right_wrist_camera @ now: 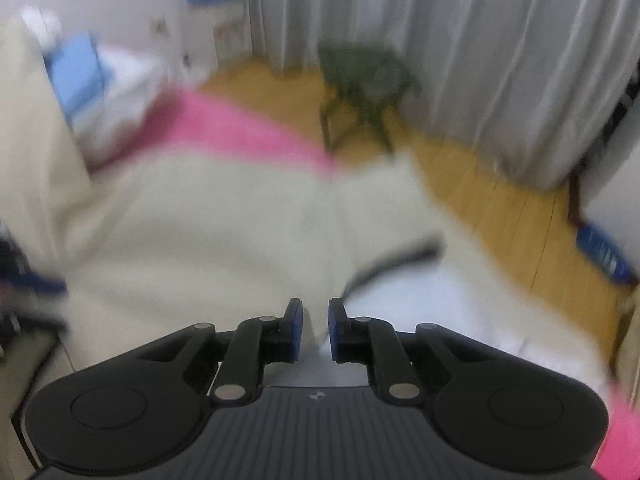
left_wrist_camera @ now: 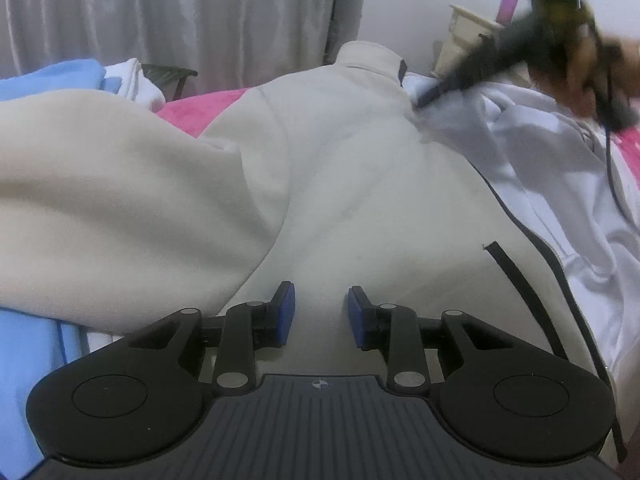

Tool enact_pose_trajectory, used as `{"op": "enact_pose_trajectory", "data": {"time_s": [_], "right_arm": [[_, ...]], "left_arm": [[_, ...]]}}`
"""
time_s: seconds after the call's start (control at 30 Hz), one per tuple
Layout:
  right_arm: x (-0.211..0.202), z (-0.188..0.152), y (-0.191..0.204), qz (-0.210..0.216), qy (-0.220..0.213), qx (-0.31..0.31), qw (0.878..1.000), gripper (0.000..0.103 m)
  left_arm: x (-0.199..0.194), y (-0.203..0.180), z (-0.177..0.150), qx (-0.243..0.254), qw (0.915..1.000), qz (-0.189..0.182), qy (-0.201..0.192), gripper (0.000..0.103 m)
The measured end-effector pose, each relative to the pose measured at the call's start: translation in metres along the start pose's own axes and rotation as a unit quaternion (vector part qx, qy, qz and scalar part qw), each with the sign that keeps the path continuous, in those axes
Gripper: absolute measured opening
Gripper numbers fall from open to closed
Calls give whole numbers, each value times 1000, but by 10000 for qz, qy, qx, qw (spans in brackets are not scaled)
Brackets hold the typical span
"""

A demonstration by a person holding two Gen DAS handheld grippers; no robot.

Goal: Fold clothes

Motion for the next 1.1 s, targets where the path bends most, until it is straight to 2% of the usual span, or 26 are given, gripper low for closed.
{"op": "enact_pose_trajectory", "data": {"time_s": [0.07,0.17,0.2,0.3,0.4,0.5,0.6,0.7,0.8,0.83,0.9,1.0,1.1], "right_arm": [[-4,22,-6,-137,-295,2,9995,13],[22,43,-14,-146,-456,307,9984,14],[38,46,-16,-248,-381,303,9985,13],[86,32,-36,-1259,308,345,9910,16],[74,29,-54,-1094,56,979,9891,18],[39,29,-63,-1289,-215,901,9873,17],[-1,24,-72,-906,-456,1195,9876,19],[-27,9,-57,-112,-252,1349,9905,19],[-23,-7,-45,413,15,1621,9859,18],[-16,-13,-48,495,25,1884,9808,18],[-3,-22,-67,586,-31,2622,9632,19],[16,-34,-95,712,-123,3672,9273,21],[20,-43,-113,692,-397,4221,9030,21]], "left_arm": [[1,-2,1,-7,10000,31,16,31],[3,-8,2,-28,9999,98,1,31],[3,-8,1,-61,9999,113,-4,31],[0,-7,-4,-89,9999,124,-37,31],[-1,-6,-8,-88,9999,86,-62,31],[0,-3,-8,-130,9999,3,-47,31],[-4,-1,-10,-160,9998,-56,-44,31],[-9,-2,-11,-163,9998,-46,-82,31],[-14,-9,-10,-159,9997,-26,-169,32],[-16,-13,-8,-99,9997,-66,-202,32],[-18,-24,-5,53,9995,-172,-272,32],[-18,-44,2,357,9978,-387,-396,32],[-14,-68,15,608,9942,-653,-599,31]]}}
Point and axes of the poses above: each gripper's, at about its wrist camera, not at the fingertips, and x roughly the way its jaws point, y to its left, z to its top, the point moved 2 cm from there along x, roughly the way its jaws point, and after that the axes turned 6 degrees about -x, right-handed, at the moved point
